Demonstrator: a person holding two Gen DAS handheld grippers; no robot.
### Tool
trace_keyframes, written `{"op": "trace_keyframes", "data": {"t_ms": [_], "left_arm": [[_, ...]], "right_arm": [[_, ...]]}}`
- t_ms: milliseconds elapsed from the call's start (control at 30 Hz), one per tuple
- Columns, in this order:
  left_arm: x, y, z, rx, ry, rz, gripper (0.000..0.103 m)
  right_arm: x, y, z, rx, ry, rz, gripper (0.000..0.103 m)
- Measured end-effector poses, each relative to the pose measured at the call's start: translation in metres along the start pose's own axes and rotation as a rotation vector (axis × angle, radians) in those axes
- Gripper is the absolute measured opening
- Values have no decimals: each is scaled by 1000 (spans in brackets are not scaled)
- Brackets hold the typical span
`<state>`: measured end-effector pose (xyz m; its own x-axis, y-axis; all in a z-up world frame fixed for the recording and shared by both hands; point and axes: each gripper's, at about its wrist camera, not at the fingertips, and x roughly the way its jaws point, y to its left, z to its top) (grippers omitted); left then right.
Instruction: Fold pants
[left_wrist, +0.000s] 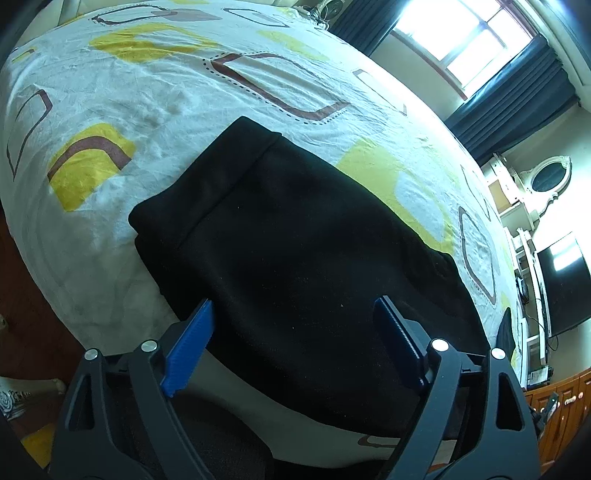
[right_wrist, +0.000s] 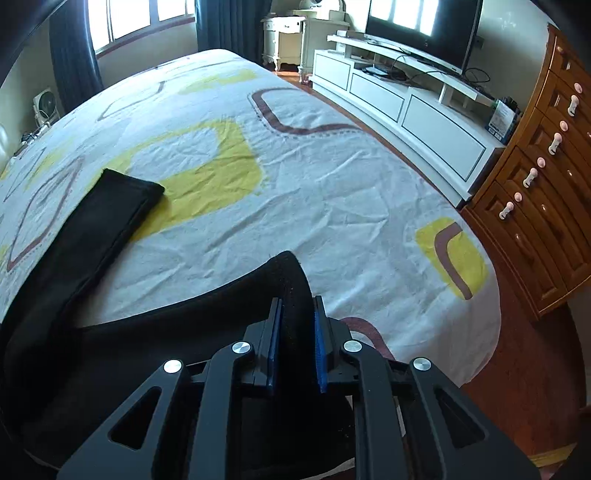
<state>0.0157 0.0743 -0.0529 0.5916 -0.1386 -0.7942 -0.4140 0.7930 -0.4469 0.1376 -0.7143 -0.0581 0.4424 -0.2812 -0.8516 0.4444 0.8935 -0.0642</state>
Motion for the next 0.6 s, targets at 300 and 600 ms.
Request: {"op": "trace_keyframes", "data": {"t_ms": [300,600], "left_arm": [[1,7,-3,-9,19,-31,86],[-18,-9,-8,40,-50,-77,87]], "right_arm": [[-3,-107,-27,520,-25,-19,70],[-27,101,59,197,-48,329,71]]}}
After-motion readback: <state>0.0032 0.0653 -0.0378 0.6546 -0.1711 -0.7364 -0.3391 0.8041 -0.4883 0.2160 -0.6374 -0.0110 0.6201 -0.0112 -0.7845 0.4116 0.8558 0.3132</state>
